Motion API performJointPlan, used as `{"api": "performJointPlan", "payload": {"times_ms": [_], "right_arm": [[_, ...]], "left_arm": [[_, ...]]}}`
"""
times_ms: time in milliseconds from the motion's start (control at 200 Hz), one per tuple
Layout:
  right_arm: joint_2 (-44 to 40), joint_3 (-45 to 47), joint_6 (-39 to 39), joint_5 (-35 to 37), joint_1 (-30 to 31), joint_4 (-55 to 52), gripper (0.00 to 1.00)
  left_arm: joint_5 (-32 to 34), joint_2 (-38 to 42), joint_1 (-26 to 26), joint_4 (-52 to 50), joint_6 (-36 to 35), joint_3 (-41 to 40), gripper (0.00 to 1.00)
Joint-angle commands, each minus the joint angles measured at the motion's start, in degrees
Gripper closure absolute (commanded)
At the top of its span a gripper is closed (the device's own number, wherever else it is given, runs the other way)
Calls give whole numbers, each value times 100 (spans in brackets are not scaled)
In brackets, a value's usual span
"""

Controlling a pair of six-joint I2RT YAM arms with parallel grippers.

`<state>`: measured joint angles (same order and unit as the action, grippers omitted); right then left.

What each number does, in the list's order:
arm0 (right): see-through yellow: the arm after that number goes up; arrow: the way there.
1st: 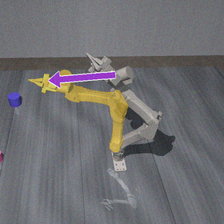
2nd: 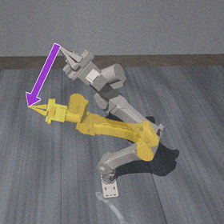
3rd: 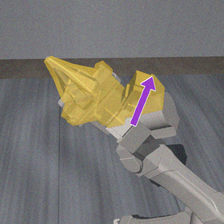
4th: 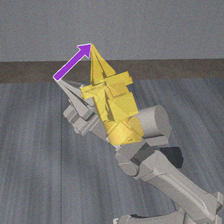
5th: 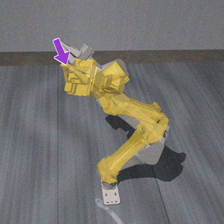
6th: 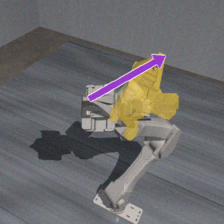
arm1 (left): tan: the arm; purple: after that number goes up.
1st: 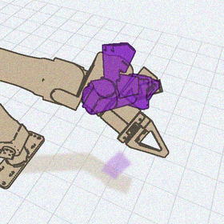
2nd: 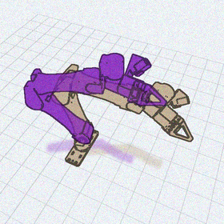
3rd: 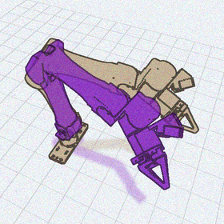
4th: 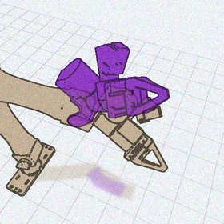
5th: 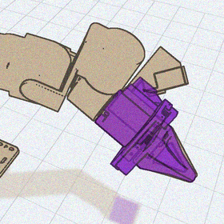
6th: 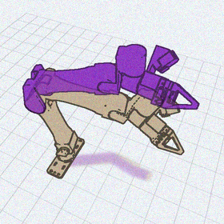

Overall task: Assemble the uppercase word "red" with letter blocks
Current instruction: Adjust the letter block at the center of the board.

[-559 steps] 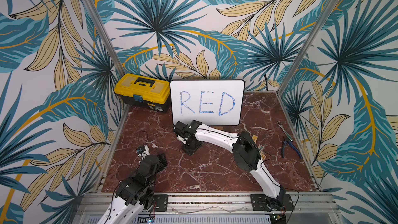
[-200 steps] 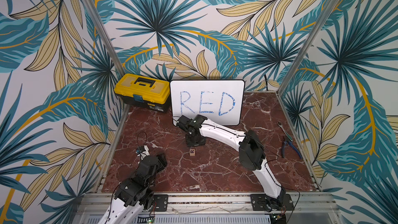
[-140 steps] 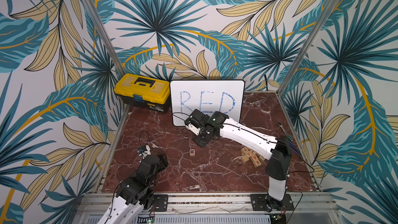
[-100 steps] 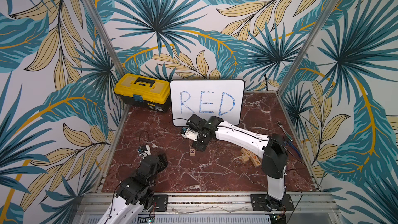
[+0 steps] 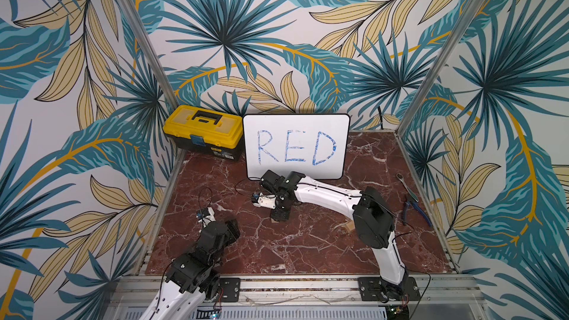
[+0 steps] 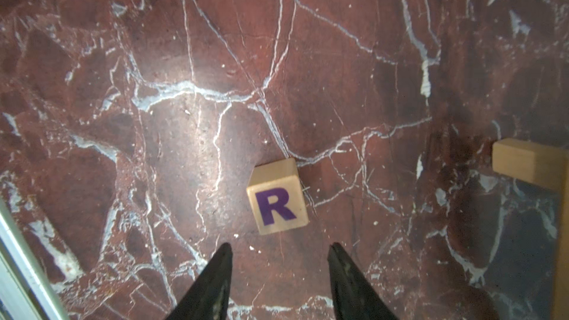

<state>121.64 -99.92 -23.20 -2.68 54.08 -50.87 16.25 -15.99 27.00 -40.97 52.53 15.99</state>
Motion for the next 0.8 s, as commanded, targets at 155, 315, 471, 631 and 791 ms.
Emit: {"api": "performJointPlan", "payload": {"times_ms": [155,315,471,631,791], "right_arm": [[391,-361,-10,-206,35,-26,48],[473,-388,-25,-185,32,-72,48],[543,-387,12,-154,34,-92,49],[590,-363,52,-125,36,-115,49],[634,-361,99,-140,32,-68,51]], "left_arm": [[98,30,-28,19,20,-157,31],[89,43,-29,19,16,-157,31],[80,38,-29,19,11,-157,31],[80,43,-29,19,11,-157,31],[80,40,-29,19,11,-157,31]]}}
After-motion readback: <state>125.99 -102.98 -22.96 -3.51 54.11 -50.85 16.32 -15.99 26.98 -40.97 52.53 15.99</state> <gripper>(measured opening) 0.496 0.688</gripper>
